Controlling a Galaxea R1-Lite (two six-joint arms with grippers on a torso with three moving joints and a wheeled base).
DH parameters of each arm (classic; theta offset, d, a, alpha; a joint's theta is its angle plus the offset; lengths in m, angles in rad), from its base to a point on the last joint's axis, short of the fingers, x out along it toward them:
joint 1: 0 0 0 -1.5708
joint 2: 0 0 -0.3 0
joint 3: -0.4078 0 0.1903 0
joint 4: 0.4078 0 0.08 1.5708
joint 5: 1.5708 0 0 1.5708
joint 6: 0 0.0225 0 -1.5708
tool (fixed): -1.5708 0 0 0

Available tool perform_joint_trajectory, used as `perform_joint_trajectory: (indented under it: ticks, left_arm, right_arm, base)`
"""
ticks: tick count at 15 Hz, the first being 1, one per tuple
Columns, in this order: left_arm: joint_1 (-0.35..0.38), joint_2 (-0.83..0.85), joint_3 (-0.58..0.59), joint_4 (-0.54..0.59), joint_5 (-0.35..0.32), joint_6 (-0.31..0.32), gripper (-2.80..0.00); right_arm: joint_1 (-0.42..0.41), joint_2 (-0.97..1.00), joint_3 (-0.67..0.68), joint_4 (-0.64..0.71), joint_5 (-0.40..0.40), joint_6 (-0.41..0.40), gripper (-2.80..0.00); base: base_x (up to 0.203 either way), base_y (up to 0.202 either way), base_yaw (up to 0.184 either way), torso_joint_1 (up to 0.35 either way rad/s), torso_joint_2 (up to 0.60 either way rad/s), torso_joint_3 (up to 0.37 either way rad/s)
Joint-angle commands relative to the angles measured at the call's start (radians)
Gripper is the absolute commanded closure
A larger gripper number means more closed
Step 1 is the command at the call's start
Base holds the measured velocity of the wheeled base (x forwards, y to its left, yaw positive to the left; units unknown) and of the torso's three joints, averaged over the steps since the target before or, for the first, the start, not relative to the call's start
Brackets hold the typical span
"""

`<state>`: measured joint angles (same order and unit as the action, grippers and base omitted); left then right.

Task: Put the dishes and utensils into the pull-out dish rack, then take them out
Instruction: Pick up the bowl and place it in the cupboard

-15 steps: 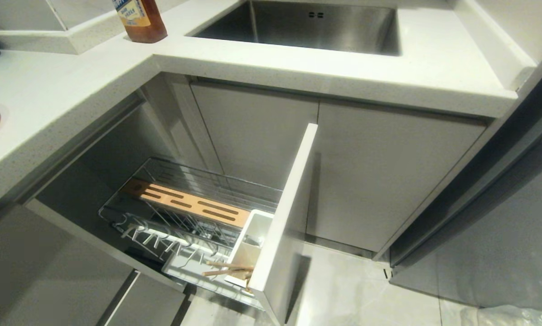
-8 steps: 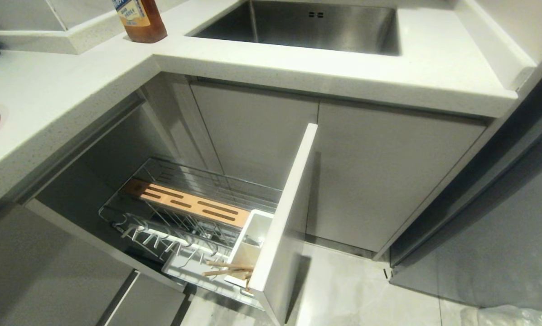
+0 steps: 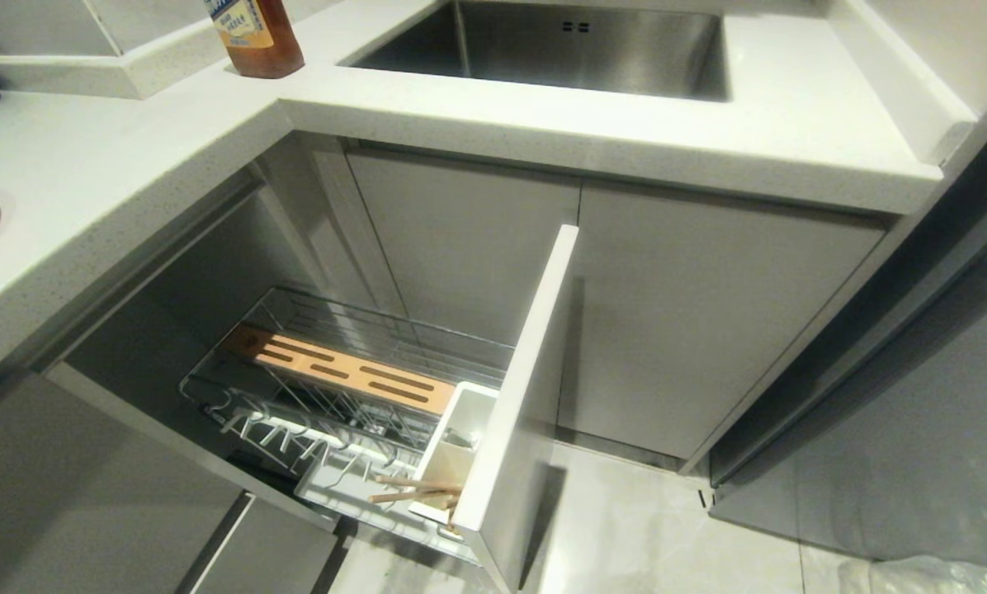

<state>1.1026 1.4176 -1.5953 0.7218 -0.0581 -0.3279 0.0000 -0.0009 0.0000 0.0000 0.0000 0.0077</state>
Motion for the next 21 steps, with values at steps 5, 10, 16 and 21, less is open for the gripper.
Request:
perform_joint_trajectory:
  ticks: [5,10,16,21]
  left_arm:
    - [-0.001,-0.028,0.006,0.005,-0.003,-0.001,0.0]
    - [0.0,-0.111,-0.002,0.004,-0.022,0.064,0.0]
    - [-0.079,-0.265,-0.057,-0.099,-0.009,0.078,0.0]
    - [-0.421,-0.363,-0.064,-0.131,-0.007,0.014,0.0]
  right_arm:
    - [0.0,0.001,0.0,0.0,0.0,0.0,0.0]
    - [0.0,0.001,0.0,0.0,0.0,0.0,0.0]
    - [0.0,0.001,0.0,0.0,0.0,0.0,0.0]
    - [0.0,0.001,0.0,0.0,0.0,0.0,0.0]
  base:
    - [0.0,0.0,0.0,0.0,0.0,0.0]
    - [0.0,0.0,0.0,0.0,0.0,0.0]
    - [0.0,0.0,0.0,0.0,0.0,0.0]
    - [0.0,0.0,0.0,0.0,0.0,0.0]
